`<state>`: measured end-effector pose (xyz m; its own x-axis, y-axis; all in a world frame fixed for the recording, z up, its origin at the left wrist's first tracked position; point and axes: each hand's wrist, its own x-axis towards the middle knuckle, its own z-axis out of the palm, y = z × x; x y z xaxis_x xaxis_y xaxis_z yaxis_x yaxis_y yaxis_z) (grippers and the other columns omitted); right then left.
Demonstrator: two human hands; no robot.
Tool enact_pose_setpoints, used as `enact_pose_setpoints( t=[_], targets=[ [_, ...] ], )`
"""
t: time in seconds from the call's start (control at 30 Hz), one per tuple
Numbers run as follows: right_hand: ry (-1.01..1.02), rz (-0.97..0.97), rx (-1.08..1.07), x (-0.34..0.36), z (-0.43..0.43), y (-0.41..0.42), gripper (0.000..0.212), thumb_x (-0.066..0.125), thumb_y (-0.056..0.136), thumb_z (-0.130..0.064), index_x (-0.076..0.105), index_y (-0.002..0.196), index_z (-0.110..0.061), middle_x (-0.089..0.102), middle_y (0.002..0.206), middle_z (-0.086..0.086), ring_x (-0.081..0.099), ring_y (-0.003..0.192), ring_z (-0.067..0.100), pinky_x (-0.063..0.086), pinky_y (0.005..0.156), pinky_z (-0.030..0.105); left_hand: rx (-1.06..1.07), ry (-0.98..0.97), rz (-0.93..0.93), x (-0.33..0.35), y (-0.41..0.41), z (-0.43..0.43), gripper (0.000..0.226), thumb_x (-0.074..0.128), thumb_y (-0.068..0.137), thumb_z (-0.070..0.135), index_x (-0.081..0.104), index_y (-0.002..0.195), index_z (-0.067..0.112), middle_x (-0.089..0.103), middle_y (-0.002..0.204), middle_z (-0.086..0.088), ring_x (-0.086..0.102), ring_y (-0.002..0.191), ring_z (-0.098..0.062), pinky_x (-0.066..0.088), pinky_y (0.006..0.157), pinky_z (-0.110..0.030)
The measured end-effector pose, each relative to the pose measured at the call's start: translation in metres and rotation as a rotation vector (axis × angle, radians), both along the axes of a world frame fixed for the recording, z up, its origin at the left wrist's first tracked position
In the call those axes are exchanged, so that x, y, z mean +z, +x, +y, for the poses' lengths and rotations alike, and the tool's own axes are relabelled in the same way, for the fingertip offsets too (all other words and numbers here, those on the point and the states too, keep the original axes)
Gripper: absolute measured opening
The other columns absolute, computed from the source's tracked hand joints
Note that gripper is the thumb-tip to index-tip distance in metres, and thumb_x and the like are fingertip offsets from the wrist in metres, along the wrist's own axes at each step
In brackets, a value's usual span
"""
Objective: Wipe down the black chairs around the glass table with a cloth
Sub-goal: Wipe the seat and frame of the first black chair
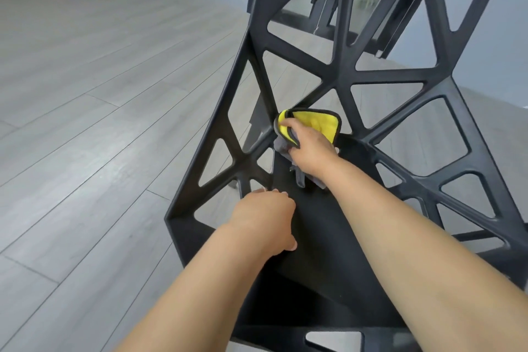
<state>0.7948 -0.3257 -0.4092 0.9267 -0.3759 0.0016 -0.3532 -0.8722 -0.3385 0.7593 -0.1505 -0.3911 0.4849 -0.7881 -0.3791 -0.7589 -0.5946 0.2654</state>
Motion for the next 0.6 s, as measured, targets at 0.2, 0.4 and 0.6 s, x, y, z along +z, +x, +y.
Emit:
enact_pose_setpoints(
  t=[0.2, 0.4, 0.6],
  targets=[
    [0.192, 0.009, 0.069, 0.001, 0.027, -0.047, 0.062, 0.052, 0.081, -0.001, 0.046, 0.124, -0.045, 0.045, 0.125, 0.001, 0.049, 0.109, 0.025, 0.046, 0.082, 0.033, 0.169, -0.136, -0.191, 0.016, -0.004, 0.027, 0.029, 0.056, 0.087, 0.021, 0.062, 0.115, 0.020, 0.062, 0.105, -0.004, 0.058, 0.097, -0.026, 0.053, 0.079, -0.035],
    [0.188, 0.093, 0.129, 0.012, 0.065, -0.106, 0.064, 0.051, 0.078, -0.002, 0.047, 0.119, -0.051, 0.044, 0.126, -0.001, 0.049, 0.110, 0.026, 0.046, 0.086, 0.036, 0.515, -0.610, -0.373, 0.025, 0.004, 0.065, 0.037, 0.052, 0.084, 0.000, 0.066, 0.111, 0.022, 0.063, 0.102, 0.000, 0.048, 0.105, -0.024, 0.048, 0.078, -0.038],
    [0.248, 0.114, 0.228, 0.029, 0.097, -0.158, 0.059, 0.054, 0.076, -0.008, 0.052, 0.116, -0.051, 0.049, 0.117, -0.009, 0.049, 0.103, 0.015, 0.040, 0.083, 0.029, 0.768, -0.762, -0.419, 0.031, 0.009, 0.098, 0.045, 0.052, 0.088, 0.009, 0.049, 0.132, 0.016, 0.051, 0.128, -0.006, 0.034, 0.120, -0.027, 0.032, 0.096, -0.036]
  ],
)
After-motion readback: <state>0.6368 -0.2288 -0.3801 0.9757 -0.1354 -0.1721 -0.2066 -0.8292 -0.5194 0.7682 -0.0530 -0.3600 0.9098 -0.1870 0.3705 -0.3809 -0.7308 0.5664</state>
